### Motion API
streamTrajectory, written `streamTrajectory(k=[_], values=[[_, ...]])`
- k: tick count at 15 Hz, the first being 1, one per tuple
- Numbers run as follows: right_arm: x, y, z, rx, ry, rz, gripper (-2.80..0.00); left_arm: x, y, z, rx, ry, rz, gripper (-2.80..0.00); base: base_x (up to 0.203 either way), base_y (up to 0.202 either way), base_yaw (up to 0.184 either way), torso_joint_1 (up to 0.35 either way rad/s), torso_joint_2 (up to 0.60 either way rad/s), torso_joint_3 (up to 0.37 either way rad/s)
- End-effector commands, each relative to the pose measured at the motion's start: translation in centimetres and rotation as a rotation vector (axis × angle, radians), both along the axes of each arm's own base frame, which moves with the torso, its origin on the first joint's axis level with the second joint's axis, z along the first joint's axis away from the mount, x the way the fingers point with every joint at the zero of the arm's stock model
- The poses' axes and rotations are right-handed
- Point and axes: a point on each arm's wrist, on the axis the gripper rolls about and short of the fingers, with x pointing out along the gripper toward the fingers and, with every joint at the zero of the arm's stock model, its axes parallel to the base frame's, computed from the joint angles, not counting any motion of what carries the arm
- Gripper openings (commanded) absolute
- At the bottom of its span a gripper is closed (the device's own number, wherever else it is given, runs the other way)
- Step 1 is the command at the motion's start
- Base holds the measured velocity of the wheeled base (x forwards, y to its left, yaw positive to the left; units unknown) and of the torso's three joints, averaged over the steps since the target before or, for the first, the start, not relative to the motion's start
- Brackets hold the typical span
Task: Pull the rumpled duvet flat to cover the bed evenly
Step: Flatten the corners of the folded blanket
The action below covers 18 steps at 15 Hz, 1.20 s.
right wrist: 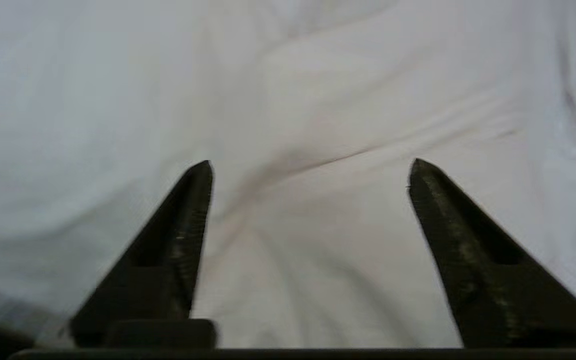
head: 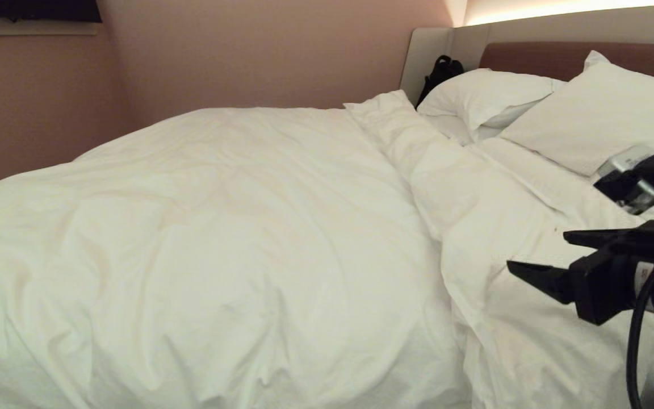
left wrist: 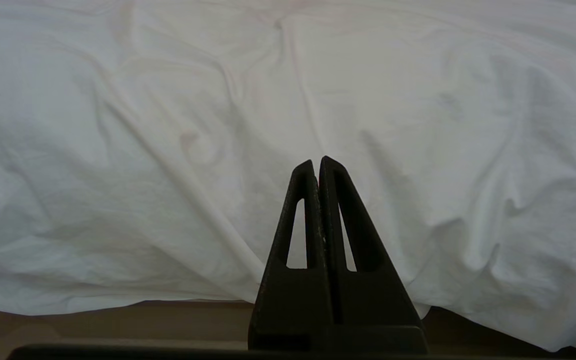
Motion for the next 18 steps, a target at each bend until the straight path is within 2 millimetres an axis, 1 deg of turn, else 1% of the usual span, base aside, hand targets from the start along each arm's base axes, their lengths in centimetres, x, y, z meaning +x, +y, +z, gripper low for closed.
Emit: streamTrajectory(k=[1, 3, 5, 6, 7, 8, 12, 13, 15, 18], values=[[1.4, -1.0, 0.4, 0.008, -0.010, -0.082, -2.80, 0.0, 0.0, 0.0, 0.000, 0.000, 0.001, -2.80, 0.000, 0.000, 0.000, 0.000, 0.00, 0.000], [4.3, -1.5, 0.2, 0.018, -0.003, -0.167, -2.80, 0.0, 0.0, 0.0, -0.002, -0.002, 0.001, -2.80, 0.000, 0.000, 0.000, 0.000, 0.00, 0.000], [7.7, -1.7, -0.5, 0.071, -0.008, -0.229, -2.80, 0.0, 0.0, 0.0, -0.001, -0.001, 0.001, -2.80, 0.000, 0.000, 0.000, 0.000, 0.00, 0.000], [9.6, -2.2, -0.9, 0.104, -0.019, -0.260, -2.80, 0.0, 0.0, 0.0, 0.000, 0.000, 0.001, -2.80, 0.000, 0.000, 0.000, 0.000, 0.00, 0.000], [10.8, -3.0, -0.9, 0.132, -0.038, -0.291, -2.80, 0.0, 0.0, 0.0, -0.002, -0.001, 0.001, -2.80, 0.000, 0.000, 0.000, 0.000, 0.00, 0.000], [11.3, -3.5, -0.4, 0.154, -0.058, -0.301, -2.80, 0.0, 0.0, 0.0, 0.000, -0.001, 0.001, -2.80, 0.000, 0.000, 0.000, 0.000, 0.00, 0.000], [10.1, -3.8, 0.8, 0.181, -0.099, -0.290, -2.80, 0.0, 0.0, 0.0, 0.000, 0.000, 0.001, -2.80, 0.000, 0.000, 0.000, 0.000, 0.00, 0.000], [9.5, -3.9, 1.4, 0.198, -0.123, -0.290, -2.80, 0.0, 0.0, 0.0, 0.000, -0.002, 0.001, -2.80, 0.000, 0.000, 0.000, 0.000, 0.00, 0.000], [7.4, -4.4, 3.7, 0.251, -0.203, -0.287, -2.80, 0.0, 0.0, 0.0, 0.000, 0.000, 0.001, -2.80, 0.000, 0.000, 0.000, 0.000, 0.00, 0.000], [4.6, -5.2, 6.4, 0.312, -0.306, -0.291, -2.80, 0.0, 0.0, 0.0, 0.000, 0.000, 0.001, -2.80, 0.000, 0.000, 0.000, 0.000, 0.00, 0.000]])
